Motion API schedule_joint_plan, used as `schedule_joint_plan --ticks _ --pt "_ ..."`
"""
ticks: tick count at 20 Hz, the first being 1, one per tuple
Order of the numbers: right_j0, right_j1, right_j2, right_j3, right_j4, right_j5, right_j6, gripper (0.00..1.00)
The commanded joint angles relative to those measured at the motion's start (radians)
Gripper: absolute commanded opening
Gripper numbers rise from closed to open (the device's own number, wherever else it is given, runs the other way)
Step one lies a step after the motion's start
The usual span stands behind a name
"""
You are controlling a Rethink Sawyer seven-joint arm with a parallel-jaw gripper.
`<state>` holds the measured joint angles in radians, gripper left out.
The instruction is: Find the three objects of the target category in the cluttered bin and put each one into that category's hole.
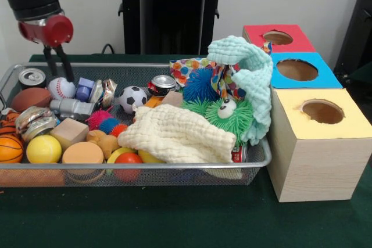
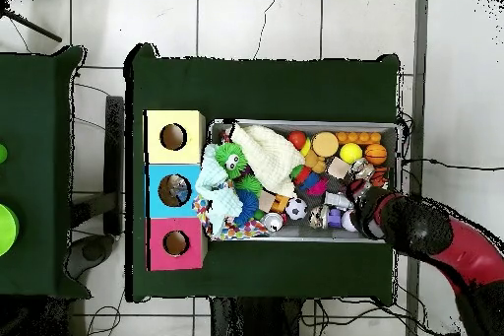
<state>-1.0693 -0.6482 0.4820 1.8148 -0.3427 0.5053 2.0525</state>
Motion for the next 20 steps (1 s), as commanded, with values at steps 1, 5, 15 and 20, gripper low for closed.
schedule_joint_plan --ticks 1,5,15,20 --pt "0.019 0.131 -0.069 0.004 0.052 -0.084 0.155 1.00" --pt "0.041 0.159 -0.096 0.009 0.075 -0.124 0.178 1.00" --pt "0.058 0.201 -0.133 -0.090 0.081 -0.076 0.085 1.00" --pt "0.049 0.173 -0.137 -0.153 0.060 0.001 0.011 1.00"
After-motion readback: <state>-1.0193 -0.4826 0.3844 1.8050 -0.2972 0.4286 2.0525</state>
